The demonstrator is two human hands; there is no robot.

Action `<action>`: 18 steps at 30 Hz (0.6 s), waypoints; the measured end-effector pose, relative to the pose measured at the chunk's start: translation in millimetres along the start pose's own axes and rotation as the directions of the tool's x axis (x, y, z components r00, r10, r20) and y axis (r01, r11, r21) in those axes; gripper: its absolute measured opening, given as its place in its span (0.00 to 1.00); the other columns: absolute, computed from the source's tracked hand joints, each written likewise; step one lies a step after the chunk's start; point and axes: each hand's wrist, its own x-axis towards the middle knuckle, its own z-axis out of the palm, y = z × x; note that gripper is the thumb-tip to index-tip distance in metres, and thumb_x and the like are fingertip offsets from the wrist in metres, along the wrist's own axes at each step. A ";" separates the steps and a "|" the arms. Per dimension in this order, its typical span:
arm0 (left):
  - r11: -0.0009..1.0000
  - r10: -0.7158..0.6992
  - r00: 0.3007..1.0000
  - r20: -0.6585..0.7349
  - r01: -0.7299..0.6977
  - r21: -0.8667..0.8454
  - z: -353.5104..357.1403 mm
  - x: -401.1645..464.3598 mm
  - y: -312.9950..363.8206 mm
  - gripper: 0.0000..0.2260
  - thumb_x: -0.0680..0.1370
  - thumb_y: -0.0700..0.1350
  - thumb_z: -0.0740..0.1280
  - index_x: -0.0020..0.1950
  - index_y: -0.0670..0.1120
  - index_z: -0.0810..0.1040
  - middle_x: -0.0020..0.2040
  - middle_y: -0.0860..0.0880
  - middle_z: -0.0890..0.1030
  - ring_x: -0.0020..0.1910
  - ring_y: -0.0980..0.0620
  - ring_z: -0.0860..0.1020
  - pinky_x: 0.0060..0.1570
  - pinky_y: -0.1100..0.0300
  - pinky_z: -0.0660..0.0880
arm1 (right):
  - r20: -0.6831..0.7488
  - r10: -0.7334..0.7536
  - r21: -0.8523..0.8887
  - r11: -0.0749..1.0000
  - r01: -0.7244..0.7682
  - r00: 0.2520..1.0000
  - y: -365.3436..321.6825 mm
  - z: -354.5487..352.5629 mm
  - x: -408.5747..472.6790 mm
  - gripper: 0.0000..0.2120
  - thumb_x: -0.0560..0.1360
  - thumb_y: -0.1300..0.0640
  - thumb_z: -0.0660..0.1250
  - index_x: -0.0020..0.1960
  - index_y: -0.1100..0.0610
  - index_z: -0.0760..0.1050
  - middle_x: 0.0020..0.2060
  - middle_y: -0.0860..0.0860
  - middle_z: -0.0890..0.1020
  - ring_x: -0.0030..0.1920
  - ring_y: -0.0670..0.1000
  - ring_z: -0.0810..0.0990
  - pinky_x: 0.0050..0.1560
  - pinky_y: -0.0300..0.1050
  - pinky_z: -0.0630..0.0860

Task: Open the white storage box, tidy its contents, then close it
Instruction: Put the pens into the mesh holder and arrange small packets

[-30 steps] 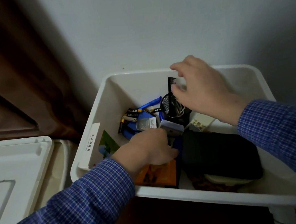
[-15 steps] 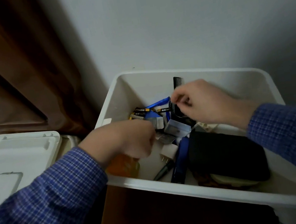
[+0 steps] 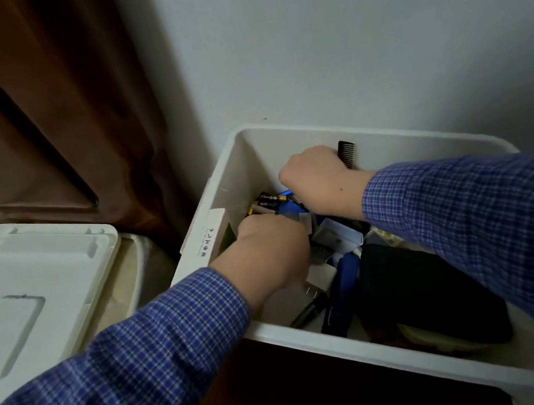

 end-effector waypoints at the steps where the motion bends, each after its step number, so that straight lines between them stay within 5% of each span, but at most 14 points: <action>1: 1.000 -0.026 0.999 -0.041 0.025 -0.013 5.6 1.1 -2.2 0.11 0.80 0.46 0.62 0.38 0.45 0.66 0.35 0.50 0.69 0.32 0.51 0.68 0.35 0.55 0.69 | 0.015 0.007 -0.041 0.999 -0.006 1.000 -4.8 1.5 2.2 0.18 0.71 0.71 0.68 0.32 0.55 0.63 0.29 0.51 0.65 0.27 0.52 0.63 0.25 0.43 0.59; 8: 0.985 -0.116 0.962 -0.247 0.079 -0.155 19.1 8.0 -10.9 0.13 0.78 0.51 0.63 0.38 0.48 0.64 0.33 0.52 0.64 0.29 0.52 0.63 0.29 0.59 0.57 | -0.023 -0.050 -0.190 0.981 0.044 0.999 -10.0 5.6 12.1 0.15 0.72 0.67 0.68 0.34 0.54 0.67 0.41 0.50 0.80 0.37 0.54 0.77 0.25 0.43 0.55; 11: 0.964 -0.142 0.950 -0.277 0.069 -0.259 19.6 8.8 -10.5 0.09 0.77 0.51 0.63 0.41 0.49 0.67 0.34 0.52 0.64 0.30 0.52 0.64 0.32 0.59 0.61 | -0.046 -0.027 -0.138 0.990 0.021 0.999 -2.8 -7.8 4.0 0.13 0.72 0.66 0.67 0.34 0.55 0.67 0.33 0.50 0.73 0.32 0.52 0.72 0.25 0.43 0.57; 15: 0.830 -0.191 0.957 -0.219 0.038 -0.556 15.5 9.3 -13.5 0.13 0.77 0.52 0.62 0.36 0.47 0.69 0.33 0.52 0.71 0.30 0.53 0.73 0.34 0.59 0.72 | -0.113 0.150 0.208 0.970 -0.124 0.982 32.1 -39.1 -23.4 0.11 0.66 0.63 0.70 0.32 0.57 0.69 0.28 0.53 0.72 0.26 0.52 0.70 0.26 0.40 0.64; 18: 0.708 -0.196 0.970 -0.145 0.038 -0.705 11.1 5.6 -14.7 0.16 0.80 0.51 0.58 0.36 0.45 0.74 0.31 0.47 0.79 0.30 0.46 0.82 0.37 0.54 0.82 | 0.031 0.236 0.654 0.730 -0.198 0.971 57.9 -45.0 -55.1 0.07 0.64 0.56 0.74 0.34 0.59 0.80 0.27 0.55 0.81 0.29 0.54 0.81 0.31 0.46 0.78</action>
